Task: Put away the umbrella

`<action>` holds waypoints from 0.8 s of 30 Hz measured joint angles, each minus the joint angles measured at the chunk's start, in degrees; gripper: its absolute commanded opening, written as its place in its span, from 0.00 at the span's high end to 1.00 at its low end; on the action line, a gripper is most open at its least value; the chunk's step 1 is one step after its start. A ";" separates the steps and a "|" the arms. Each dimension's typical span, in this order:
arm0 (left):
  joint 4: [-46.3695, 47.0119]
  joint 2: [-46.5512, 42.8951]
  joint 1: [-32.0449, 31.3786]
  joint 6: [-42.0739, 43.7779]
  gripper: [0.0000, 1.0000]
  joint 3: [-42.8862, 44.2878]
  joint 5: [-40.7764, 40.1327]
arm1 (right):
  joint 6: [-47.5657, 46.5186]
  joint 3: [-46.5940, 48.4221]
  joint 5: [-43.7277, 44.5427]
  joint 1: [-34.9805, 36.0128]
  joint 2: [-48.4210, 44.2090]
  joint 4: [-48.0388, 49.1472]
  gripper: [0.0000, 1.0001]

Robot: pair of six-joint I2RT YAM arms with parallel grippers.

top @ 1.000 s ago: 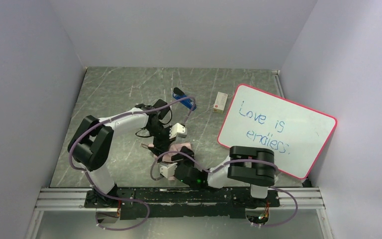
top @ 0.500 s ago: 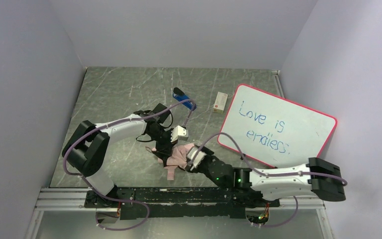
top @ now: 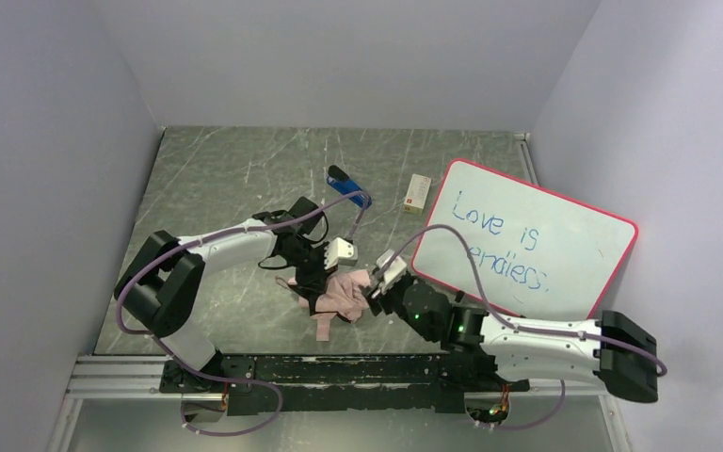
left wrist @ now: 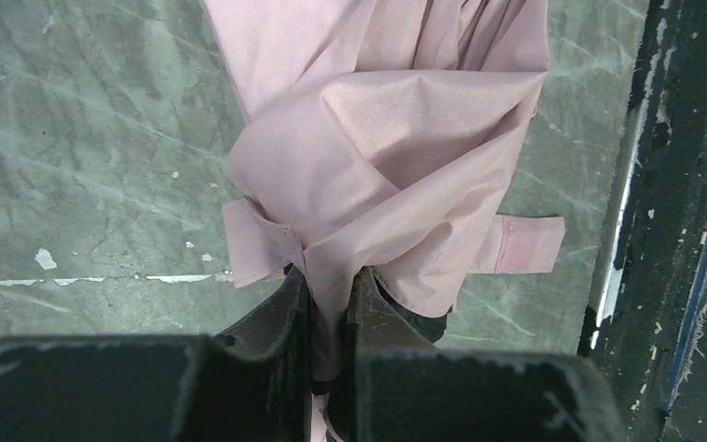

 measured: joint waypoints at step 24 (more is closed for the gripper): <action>12.28 -3.48 0.20 6.73 0.95 -5.35 -19.54 | 8.26 14.86 -30.49 -27.76 4.02 -20.48 0.34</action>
